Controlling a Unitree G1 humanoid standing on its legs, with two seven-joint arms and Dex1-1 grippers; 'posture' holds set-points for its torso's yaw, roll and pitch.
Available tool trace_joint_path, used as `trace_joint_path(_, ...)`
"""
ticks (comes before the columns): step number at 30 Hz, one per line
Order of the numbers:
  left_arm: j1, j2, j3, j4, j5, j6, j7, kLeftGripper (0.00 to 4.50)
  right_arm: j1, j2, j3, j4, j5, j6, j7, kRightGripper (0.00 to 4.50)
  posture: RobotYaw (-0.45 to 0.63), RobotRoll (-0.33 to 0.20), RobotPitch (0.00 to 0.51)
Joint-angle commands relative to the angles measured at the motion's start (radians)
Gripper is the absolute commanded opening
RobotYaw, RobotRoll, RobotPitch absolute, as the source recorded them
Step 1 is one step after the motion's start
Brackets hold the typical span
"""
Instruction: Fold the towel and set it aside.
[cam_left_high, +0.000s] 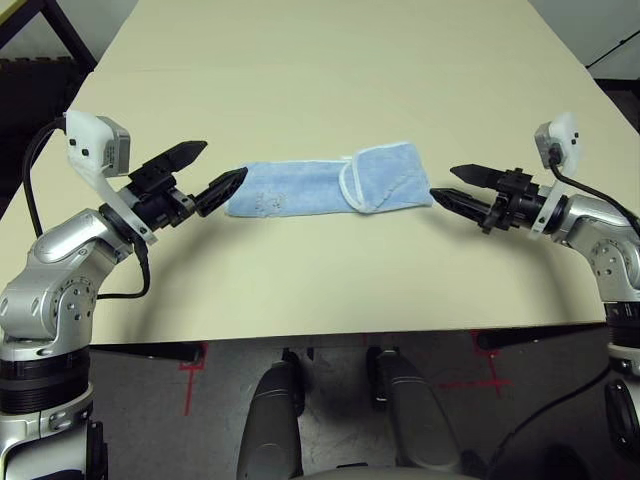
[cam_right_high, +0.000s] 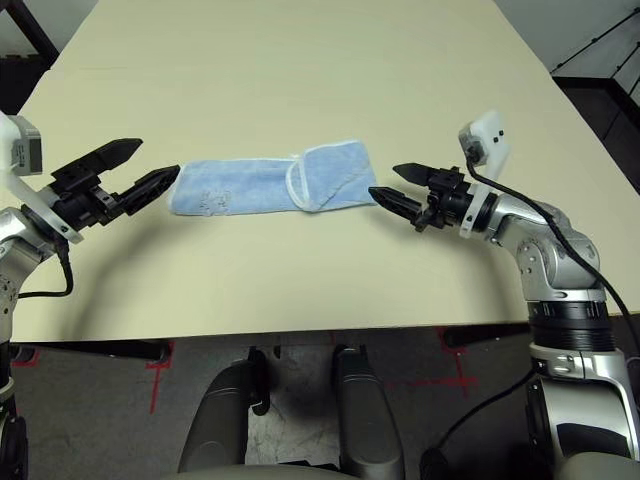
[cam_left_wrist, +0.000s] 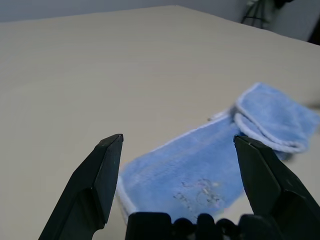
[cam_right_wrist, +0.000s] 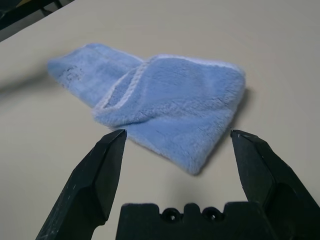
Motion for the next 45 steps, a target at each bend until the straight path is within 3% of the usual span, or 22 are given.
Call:
trace_joint_path(1,-0.002,-0.011,0.017,-0.032,-0.008,0.050,0.053,4.50,0.030,-0.023,-0.009,-0.007,-0.003,-0.026,0.016,4.48,-0.16,0.000,0.223)
trace_joint_path(9,0.034,-0.017,0.040,-0.050,-0.003,0.167,0.153,4.50,0.030,-0.029,0.031,0.040,-0.096,-0.267,0.068,4.48,-0.16,0.000,0.208)
trace_joint_path(14,0.056,-0.039,0.036,-0.063,0.083,0.168,0.263,4.50,0.006,-0.021,0.045,0.119,-0.139,-0.405,0.108,4.48,-0.15,0.000,0.197)
trace_joint_path(27,0.092,-0.148,0.069,-0.153,-0.009,0.474,0.414,4.50,-0.015,0.000,0.083,0.261,-0.164,-0.637,0.247,4.48,-0.13,0.000,0.190)
trace_joint_path(38,-0.072,-0.303,0.183,-0.153,-0.060,0.753,0.576,4.50,-0.075,-0.007,0.091,0.375,-0.193,-0.726,0.289,4.48,-0.13,0.000,0.201)
trace_joint_path(45,-0.198,-0.420,0.279,-0.125,-0.034,0.897,0.645,4.50,-0.082,-0.003,0.084,0.393,-0.181,-0.732,0.303,4.48,-0.14,0.000,0.205)
